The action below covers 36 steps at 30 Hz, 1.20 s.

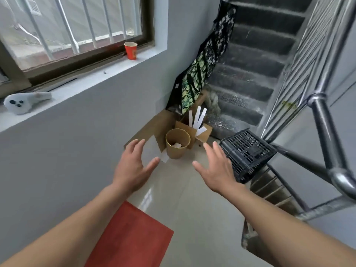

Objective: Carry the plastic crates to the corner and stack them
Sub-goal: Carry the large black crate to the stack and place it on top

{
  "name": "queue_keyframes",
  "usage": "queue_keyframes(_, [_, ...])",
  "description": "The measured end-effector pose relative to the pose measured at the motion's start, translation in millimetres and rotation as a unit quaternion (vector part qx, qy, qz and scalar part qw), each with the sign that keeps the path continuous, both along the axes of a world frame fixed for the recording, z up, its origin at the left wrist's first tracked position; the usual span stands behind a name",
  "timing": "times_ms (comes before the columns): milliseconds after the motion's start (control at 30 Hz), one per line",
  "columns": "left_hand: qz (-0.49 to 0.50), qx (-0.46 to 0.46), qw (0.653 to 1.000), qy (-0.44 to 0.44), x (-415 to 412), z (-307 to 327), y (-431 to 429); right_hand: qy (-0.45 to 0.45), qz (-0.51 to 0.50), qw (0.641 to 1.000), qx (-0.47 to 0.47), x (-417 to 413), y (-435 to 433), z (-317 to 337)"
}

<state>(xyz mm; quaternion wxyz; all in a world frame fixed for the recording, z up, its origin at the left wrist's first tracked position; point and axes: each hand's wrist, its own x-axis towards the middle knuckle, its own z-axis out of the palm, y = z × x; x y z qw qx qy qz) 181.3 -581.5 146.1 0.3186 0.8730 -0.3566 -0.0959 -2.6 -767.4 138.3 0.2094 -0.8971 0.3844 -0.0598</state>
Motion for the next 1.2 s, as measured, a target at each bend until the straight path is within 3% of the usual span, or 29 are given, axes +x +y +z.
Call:
queue_keyframes(267, [-0.095, 0.033, 0.995, -0.009, 0.4, -9.3, -169.1, 0.007, -0.12, 0.993, 0.021, -35.4, -131.4, -20.3])
queue_keyframes(633, [-0.144, 0.062, 0.987, 0.02, -18.5, -67.3, -423.6, 0.053, -0.241, 0.964, 0.101, -72.2, -358.1, -94.2])
queue_keyframes(900, [-0.197, 0.1, 0.974, 0.047, -16.2, -121.6, -543.2, 0.066, -0.333, 0.923, 0.181, -72.2, -451.3, -162.3])
queue_keyframes(1200, [-0.237, 0.151, 0.957, 0.077, -2.6, -212.8, -614.5, 0.033, -0.471, 0.84, 0.267, -70.3, -519.9, -267.8])
